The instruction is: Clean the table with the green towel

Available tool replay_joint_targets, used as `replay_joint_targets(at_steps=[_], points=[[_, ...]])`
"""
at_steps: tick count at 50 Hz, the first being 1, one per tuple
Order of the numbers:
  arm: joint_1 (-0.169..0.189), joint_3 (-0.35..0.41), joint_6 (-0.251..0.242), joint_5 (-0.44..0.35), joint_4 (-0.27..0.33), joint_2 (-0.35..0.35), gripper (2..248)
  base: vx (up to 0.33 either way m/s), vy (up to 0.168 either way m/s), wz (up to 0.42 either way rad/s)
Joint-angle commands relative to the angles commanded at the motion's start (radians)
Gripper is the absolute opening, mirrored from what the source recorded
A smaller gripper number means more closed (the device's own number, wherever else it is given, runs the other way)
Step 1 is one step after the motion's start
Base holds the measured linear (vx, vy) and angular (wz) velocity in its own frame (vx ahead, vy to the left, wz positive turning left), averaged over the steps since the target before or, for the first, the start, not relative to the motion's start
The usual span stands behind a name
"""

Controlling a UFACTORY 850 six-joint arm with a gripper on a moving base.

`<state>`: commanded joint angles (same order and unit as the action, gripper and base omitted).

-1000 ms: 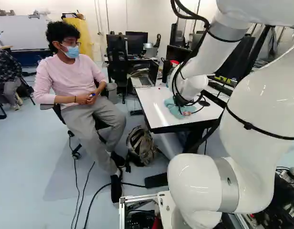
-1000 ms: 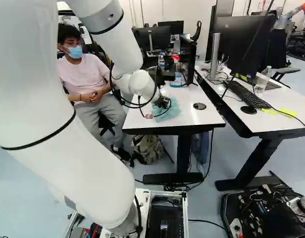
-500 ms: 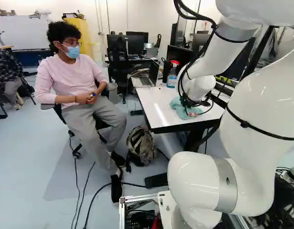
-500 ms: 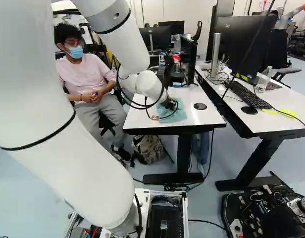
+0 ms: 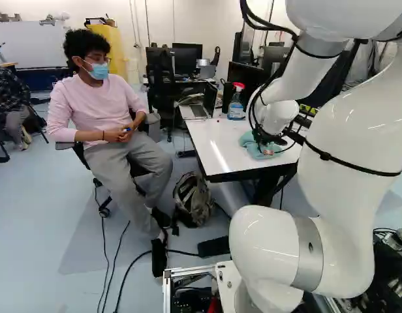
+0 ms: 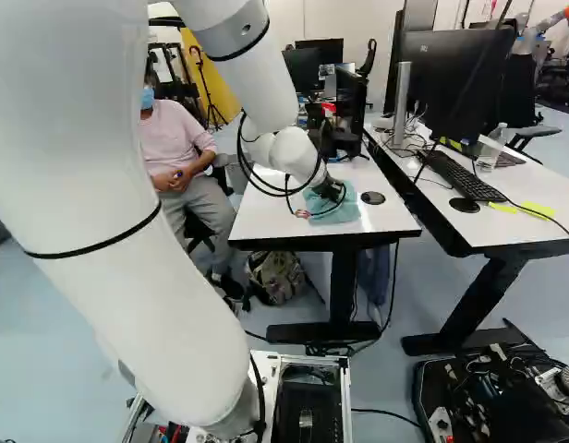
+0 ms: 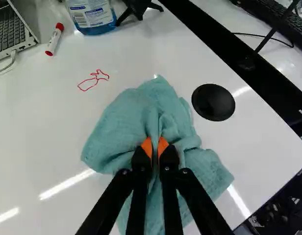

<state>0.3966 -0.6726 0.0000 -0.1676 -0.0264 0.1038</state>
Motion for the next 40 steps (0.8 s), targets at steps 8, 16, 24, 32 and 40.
replay_joint_targets(at_steps=[8,16,24,32,40], points=[[-0.019,-0.03,0.0,0.0,0.0,0.028,34,0.0,0.0,0.0],[-0.045,-0.042,0.0,0.0,0.0,0.038,34,0.0,0.0,0.0],[-0.073,-0.044,0.0,0.0,0.0,0.04,34,0.0,0.0,0.0],[-0.1,-0.036,0.0,0.0,0.0,0.033,34,0.0,0.0,0.0],[-0.127,-0.024,0.0,0.0,0.0,0.022,34,0.0,0.0,0.0]])
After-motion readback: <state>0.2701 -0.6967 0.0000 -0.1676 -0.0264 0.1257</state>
